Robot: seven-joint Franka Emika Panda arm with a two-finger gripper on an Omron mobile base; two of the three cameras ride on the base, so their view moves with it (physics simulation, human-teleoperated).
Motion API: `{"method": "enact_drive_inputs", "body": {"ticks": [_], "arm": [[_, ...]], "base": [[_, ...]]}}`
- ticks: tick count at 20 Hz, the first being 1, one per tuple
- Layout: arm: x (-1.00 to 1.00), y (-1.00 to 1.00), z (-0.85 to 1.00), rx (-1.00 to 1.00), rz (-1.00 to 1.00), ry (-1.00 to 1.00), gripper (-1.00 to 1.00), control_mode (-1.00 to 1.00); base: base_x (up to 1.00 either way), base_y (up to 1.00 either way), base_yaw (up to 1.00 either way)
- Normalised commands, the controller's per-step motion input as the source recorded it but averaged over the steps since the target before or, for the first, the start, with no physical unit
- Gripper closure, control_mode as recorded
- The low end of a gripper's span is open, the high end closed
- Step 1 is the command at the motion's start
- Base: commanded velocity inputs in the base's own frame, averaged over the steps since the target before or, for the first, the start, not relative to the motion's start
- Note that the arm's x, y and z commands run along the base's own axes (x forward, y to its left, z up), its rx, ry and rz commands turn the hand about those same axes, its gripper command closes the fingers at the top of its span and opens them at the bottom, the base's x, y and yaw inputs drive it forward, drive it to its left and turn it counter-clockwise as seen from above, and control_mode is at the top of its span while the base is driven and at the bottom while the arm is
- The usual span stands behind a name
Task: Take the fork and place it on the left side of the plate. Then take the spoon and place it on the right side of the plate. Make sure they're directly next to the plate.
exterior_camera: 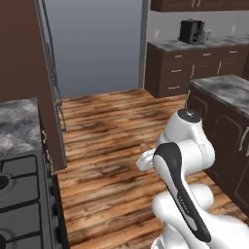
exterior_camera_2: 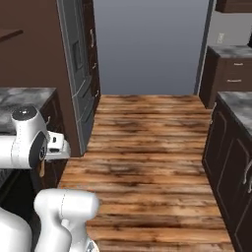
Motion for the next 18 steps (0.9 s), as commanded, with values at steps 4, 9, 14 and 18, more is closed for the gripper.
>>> {"method": "enact_drive_inputs", "body": {"ticks": [4, 9, 14, 18], "arm": [[0.00, 0.00, 0.00, 0.00, 0.00, 0.00, 1.00, 1.00], [0.00, 0.00, 0.00, 0.00, 0.00, 0.00, 1.00, 1.00], [0.00, 0.00, 0.00, 0.00, 0.00, 0.00, 1.00, 1.00], [0.00, 0.00, 0.00, 0.00, 0.00, 0.00, 1.00, 1.00]], "base": [[-0.93, -0.29, -0.39], [-0.82, -0.52, -0.28], [-0.48, -0.72, -0.13], [-0.41, -0.68, -0.01]]}}
